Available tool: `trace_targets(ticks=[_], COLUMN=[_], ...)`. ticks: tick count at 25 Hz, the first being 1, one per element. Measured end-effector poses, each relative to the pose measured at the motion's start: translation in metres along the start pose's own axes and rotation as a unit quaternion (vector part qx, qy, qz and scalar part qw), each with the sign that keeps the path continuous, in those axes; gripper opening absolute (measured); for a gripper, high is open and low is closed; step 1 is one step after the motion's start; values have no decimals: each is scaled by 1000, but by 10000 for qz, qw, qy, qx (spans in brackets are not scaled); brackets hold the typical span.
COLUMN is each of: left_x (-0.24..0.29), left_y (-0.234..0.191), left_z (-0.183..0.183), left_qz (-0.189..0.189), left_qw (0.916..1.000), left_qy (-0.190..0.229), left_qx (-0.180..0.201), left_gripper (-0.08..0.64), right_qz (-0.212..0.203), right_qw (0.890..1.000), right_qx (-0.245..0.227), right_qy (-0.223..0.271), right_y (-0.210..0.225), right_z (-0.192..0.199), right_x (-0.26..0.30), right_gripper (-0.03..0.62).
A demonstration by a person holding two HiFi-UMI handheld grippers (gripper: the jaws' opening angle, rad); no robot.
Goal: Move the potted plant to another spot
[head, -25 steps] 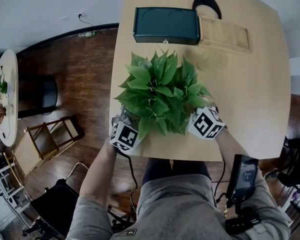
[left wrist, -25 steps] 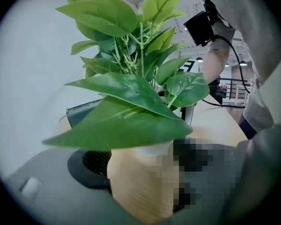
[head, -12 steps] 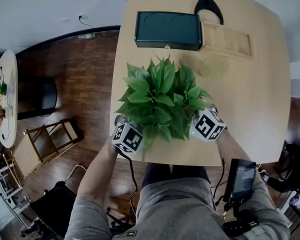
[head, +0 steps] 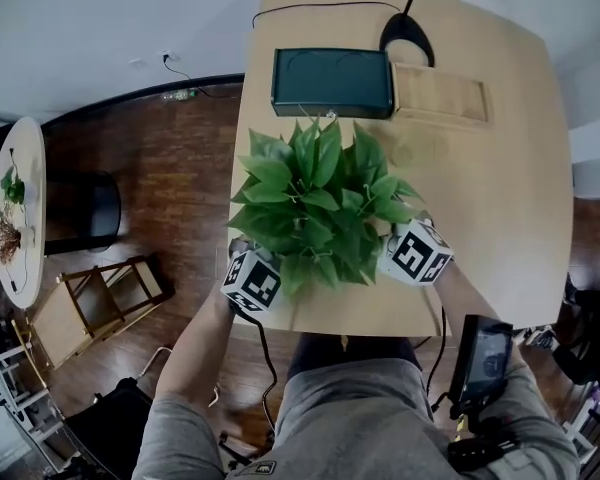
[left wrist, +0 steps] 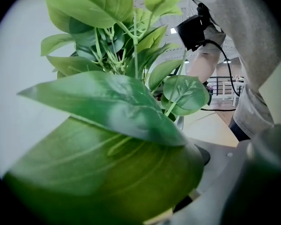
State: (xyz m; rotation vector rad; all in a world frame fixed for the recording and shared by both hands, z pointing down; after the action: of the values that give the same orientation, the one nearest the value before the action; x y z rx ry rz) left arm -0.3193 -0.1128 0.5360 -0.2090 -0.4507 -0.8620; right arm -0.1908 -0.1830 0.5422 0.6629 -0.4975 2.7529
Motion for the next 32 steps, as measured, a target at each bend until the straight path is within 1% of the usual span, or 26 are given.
trace_targets(ticks=[5, 13, 17, 20, 24, 32], left_x=[-13, -30, -32, -34, -36, -19], left_y=[-10, 0, -1, 4, 16, 19], left_z=[-26, -78, -111, -128, -141, -154], left_qz=[-41, 96, 270, 359, 475, 819], left_qw=[9998, 9983, 9954, 9926, 9897, 9847], left_qy=[138, 339, 496, 615, 718, 826], left_qx=[144, 458, 771, 981, 1140, 1298], left_gripper=[403, 402, 402, 402, 400, 400], right_qz=[170, 532, 822, 1056, 1268, 1578], right_qw=[9998, 9982, 9960, 9935, 9908, 9862], right_qx=[-129, -266, -343, -415, -436, -278], right_qy=[47, 6, -26, -103, -203, -410], right_y=[13, 17, 26, 25, 16, 13], right_z=[-28, -69, -87, -98, -108, -104], right_x=[-16, -55, -76, -92, -108, -128], right_gripper=[417, 416, 415, 414, 414, 414])
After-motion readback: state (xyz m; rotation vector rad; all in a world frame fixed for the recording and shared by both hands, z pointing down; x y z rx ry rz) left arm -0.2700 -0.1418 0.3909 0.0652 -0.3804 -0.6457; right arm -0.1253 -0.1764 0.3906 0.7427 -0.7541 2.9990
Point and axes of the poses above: the fingertips, and each gripper's own axes: x forward along the fingers, y to its right, z out of its underside, the point moved 8 cm from there along -x, backward along the fingers, and after that the axes turned 13 degrees about -x, right-handed, at the moved point
